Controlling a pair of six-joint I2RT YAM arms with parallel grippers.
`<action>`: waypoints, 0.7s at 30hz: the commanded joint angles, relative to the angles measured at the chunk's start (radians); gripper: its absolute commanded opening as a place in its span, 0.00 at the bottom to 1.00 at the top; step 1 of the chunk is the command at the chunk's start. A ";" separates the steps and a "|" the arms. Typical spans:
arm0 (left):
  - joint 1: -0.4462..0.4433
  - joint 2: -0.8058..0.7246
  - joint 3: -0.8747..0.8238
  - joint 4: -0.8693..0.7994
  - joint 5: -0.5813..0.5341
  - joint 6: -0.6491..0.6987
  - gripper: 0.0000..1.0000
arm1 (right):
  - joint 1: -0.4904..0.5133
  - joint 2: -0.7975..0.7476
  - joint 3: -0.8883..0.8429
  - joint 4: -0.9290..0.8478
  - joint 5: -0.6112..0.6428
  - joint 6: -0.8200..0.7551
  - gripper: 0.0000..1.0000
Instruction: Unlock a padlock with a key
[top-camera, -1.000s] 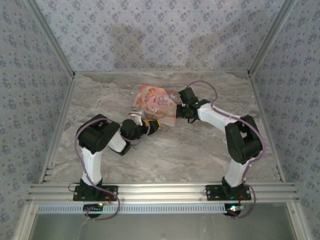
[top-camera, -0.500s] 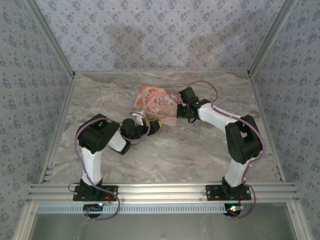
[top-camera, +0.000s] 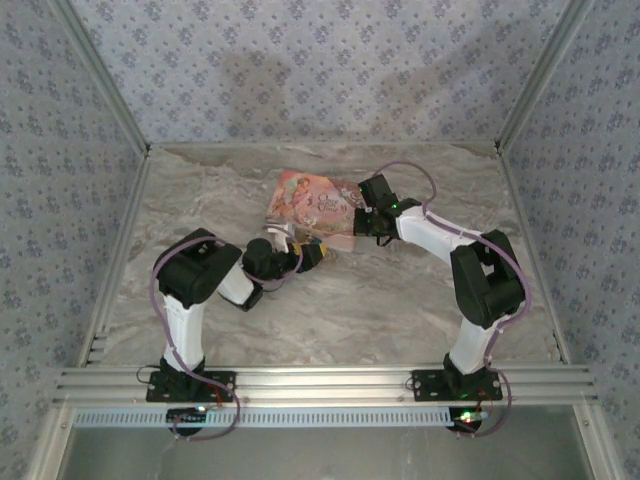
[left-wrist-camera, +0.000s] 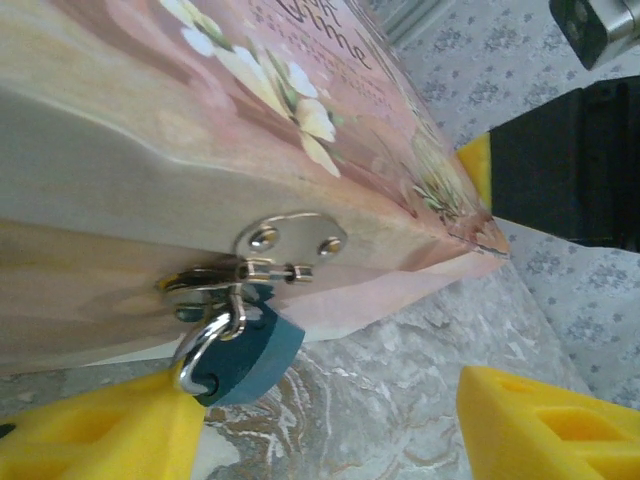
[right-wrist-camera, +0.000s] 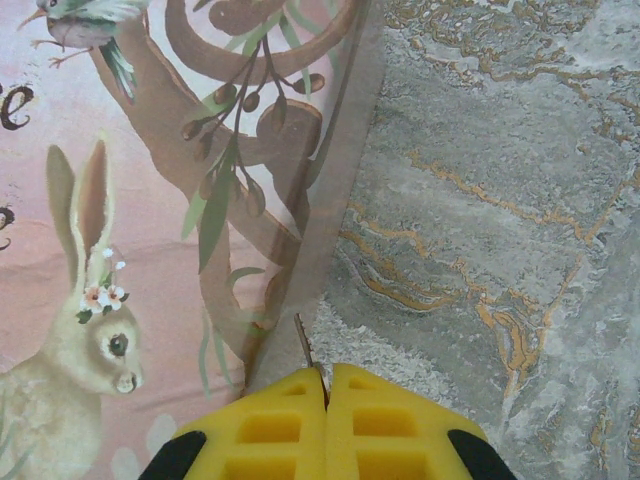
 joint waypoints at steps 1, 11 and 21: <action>-0.008 -0.045 -0.013 0.048 -0.043 0.030 0.69 | 0.000 0.002 0.005 -0.001 0.003 0.000 0.00; -0.010 -0.049 0.013 0.048 -0.023 0.017 0.64 | 0.000 0.005 0.010 -0.002 0.007 0.002 0.00; -0.027 0.015 0.051 0.048 -0.010 -0.012 0.69 | 0.001 0.003 0.016 -0.006 0.009 0.004 0.00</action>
